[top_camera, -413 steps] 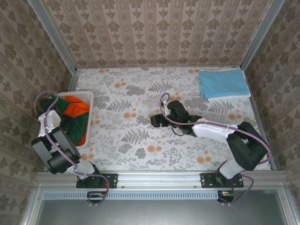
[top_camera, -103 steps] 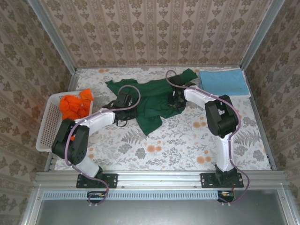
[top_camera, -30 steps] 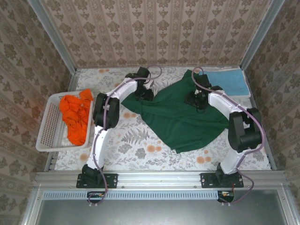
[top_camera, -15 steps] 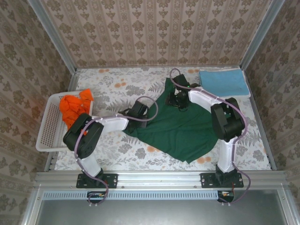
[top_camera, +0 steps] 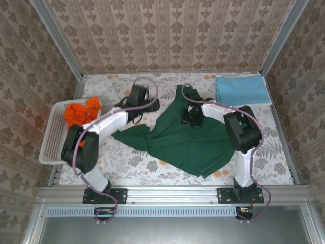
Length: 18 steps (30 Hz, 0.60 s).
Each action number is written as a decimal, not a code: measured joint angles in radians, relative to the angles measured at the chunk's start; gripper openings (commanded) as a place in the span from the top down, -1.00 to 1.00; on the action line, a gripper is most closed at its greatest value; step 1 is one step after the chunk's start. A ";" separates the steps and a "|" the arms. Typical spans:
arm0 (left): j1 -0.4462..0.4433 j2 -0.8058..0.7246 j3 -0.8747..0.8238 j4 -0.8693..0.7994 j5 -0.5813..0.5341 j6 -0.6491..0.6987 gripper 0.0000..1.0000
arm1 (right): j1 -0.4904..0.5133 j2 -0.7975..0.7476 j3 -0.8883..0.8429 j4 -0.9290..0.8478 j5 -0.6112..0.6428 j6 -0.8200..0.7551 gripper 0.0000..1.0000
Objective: Fold and stack the t-shirts
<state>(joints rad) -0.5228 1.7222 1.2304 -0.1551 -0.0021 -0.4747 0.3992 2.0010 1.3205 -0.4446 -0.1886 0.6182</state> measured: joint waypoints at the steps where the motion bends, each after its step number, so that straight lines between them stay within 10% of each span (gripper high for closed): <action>1: 0.004 0.050 0.070 -0.014 0.032 0.010 -0.66 | 0.000 -0.012 -0.016 0.006 0.000 0.003 0.72; 8: -0.011 0.517 0.642 -0.243 0.245 0.121 -0.72 | -0.016 -0.111 -0.157 0.040 -0.003 0.023 0.70; 18: -0.047 0.998 1.329 -0.561 0.257 0.191 -0.54 | -0.075 -0.182 -0.270 0.107 -0.051 0.041 0.68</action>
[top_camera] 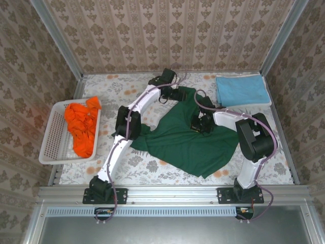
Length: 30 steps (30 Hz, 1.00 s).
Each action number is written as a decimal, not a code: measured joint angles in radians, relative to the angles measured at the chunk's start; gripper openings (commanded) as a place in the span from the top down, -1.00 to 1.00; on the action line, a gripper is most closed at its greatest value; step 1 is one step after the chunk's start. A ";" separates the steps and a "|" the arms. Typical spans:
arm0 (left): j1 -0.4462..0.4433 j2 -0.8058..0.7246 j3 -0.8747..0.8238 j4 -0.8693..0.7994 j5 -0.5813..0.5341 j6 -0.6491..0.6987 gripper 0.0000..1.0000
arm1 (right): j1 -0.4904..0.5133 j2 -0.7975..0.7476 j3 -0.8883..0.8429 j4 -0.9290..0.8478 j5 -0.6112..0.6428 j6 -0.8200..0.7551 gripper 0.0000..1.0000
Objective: Fold and stack the t-shirts
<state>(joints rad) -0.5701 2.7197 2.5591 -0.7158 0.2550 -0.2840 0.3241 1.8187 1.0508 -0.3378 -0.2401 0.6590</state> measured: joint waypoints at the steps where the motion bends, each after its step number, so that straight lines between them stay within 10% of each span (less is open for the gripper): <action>1: 0.000 0.003 0.009 -0.005 -0.003 0.000 -0.52 | -0.002 -0.001 -0.005 0.009 -0.005 0.000 0.68; 22: -0.032 0.083 0.099 0.077 -0.077 0.000 0.17 | -0.005 -0.006 -0.038 0.083 -0.035 0.001 0.73; 30: -0.032 0.085 0.099 0.072 -0.085 -0.031 0.87 | -0.006 -0.007 -0.045 0.095 -0.039 0.003 0.74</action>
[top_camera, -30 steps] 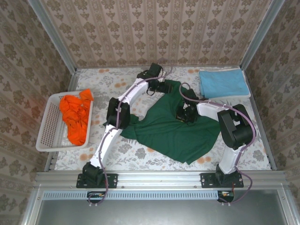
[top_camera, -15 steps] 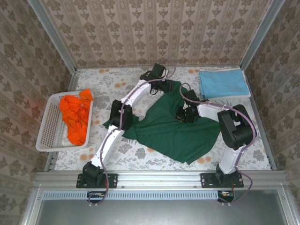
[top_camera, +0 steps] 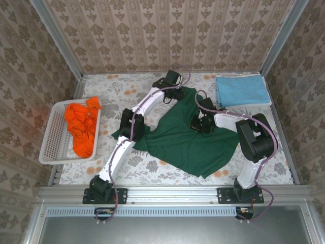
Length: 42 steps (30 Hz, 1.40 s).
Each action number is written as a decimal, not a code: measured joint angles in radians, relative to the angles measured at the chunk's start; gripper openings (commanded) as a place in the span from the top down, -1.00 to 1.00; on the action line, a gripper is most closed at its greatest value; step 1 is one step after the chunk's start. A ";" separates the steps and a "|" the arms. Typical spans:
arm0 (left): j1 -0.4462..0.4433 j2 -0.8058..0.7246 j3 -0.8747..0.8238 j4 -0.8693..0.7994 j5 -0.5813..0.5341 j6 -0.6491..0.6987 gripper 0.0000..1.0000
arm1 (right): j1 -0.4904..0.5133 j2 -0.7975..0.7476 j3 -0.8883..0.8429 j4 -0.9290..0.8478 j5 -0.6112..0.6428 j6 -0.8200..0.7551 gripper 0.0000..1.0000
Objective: Fold and stack the t-shirts
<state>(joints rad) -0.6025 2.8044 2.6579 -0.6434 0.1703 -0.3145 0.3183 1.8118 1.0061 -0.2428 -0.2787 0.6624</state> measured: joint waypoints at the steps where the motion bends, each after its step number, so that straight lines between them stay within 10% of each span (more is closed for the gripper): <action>1: 0.000 0.000 0.000 0.000 -0.002 -0.004 0.96 | 0.000 -0.001 -0.001 0.002 0.000 0.000 0.74; 21: 0.101 -0.509 -0.588 0.231 -0.153 0.025 1.00 | -0.011 -0.031 -0.020 0.007 0.003 0.005 0.71; 32: 0.097 -0.456 -0.528 0.227 -0.074 0.017 0.17 | -0.013 -0.014 0.122 -0.058 0.055 0.019 0.03; 42: 0.081 -0.639 -1.003 0.319 -0.130 -0.105 -0.50 | 0.004 0.320 0.796 -0.180 0.250 -0.001 0.02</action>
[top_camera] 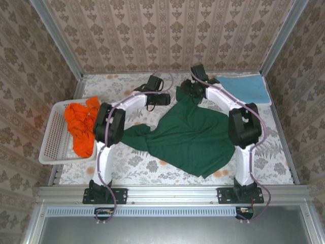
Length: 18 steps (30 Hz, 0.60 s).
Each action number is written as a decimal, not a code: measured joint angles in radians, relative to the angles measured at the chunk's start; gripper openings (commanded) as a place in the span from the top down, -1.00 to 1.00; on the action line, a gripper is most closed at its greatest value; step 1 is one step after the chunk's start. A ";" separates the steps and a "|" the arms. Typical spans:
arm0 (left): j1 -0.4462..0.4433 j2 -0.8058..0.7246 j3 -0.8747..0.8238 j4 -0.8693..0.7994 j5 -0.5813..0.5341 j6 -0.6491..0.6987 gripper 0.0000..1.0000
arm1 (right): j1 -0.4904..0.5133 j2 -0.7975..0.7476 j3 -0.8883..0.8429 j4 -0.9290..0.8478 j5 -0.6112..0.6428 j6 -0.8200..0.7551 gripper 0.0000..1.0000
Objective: Fold and stack the t-shirts
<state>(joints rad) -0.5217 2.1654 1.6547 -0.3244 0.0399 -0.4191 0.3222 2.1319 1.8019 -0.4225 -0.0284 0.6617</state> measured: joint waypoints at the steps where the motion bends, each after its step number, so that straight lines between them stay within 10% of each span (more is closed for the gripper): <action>1: 0.006 -0.051 -0.060 0.014 -0.017 -0.020 -0.53 | 0.006 0.060 0.086 -0.028 0.025 -0.010 0.02; 13: 0.024 -0.506 -0.489 0.240 -0.203 -0.181 -0.81 | 0.085 0.720 1.063 -0.477 0.248 -0.139 0.12; 18: 0.024 -0.578 -0.591 0.260 -0.262 -0.188 -0.84 | 0.087 0.794 1.157 -0.563 0.257 -0.153 0.24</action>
<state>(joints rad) -0.4976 1.5871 1.0634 -0.0647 -0.2222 -0.6071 0.4095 2.9261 2.9585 -0.9852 0.2287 0.5083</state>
